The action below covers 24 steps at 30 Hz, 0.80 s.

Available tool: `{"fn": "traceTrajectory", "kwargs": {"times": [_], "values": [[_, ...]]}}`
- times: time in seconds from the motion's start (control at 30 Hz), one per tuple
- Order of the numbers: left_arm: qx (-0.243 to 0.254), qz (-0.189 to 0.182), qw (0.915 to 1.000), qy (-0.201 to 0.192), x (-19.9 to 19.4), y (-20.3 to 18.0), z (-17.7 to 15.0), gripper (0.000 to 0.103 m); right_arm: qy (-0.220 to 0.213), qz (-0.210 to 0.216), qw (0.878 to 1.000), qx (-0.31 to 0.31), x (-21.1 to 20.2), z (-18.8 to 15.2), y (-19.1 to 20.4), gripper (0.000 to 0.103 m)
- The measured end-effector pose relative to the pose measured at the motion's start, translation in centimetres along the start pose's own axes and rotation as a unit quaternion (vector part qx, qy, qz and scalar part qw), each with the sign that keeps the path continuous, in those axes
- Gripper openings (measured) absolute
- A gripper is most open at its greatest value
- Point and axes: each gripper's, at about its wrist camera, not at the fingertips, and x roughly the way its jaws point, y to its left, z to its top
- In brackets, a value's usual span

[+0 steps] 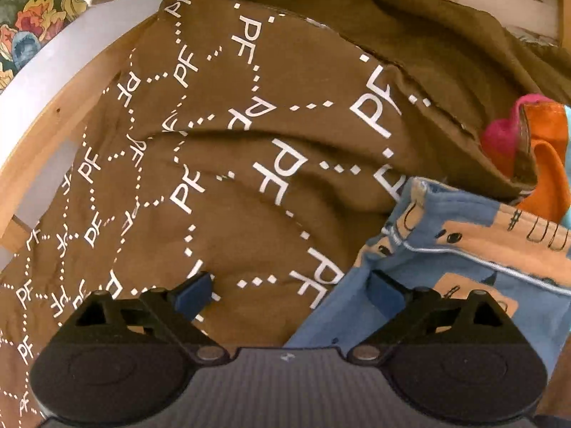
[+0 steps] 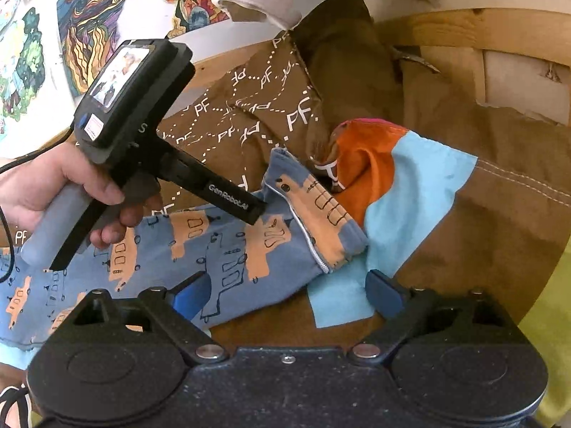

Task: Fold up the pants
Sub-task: 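Close the right gripper on the pants cuff while the left gripper pinches the fabric beside it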

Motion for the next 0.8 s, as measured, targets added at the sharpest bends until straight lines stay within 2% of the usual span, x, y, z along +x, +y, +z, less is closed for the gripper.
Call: {"fn": "traceTrajectory", "kwargs": {"times": [0.23,0.4,0.5,0.57,0.67,0.73,0.8], "values": [[0.001,0.005,1.0,0.002,0.7,-0.7,-0.2,0.098,-0.008,0.012,0.999,0.048,1.0,0.9,-1.4,0.086],[0.0,0.006,0.9999,0.01,-0.3,-0.3,0.7,0.093,0.001,-0.01,1.0,0.026,1.6,1.1,-0.6,0.084],[0.002,0.006,1.0,-0.003,-1.5,0.0,0.9,0.091,-0.003,-0.01,1.0,0.029,1.7,1.0,-0.5,0.084],[-0.023,-0.014,0.9994,-0.023,-2.7,0.9,0.9,0.09,-0.009,0.0,0.999,0.053,1.6,1.1,-1.1,0.082],[-0.085,-0.048,0.9945,-0.038,-4.0,2.7,0.8,0.09,-0.015,-0.002,0.996,0.083,1.4,1.2,-1.9,0.07],[-0.122,-0.067,0.9897,-0.033,-4.4,3.6,0.9,0.09,-0.016,-0.012,0.996,0.09,1.4,1.2,-2.2,0.057],[-0.149,-0.086,0.9849,-0.022,-4.4,4.2,0.9,0.082,-0.021,-0.017,0.994,0.104,1.3,1.2,-2.5,0.047]]}}
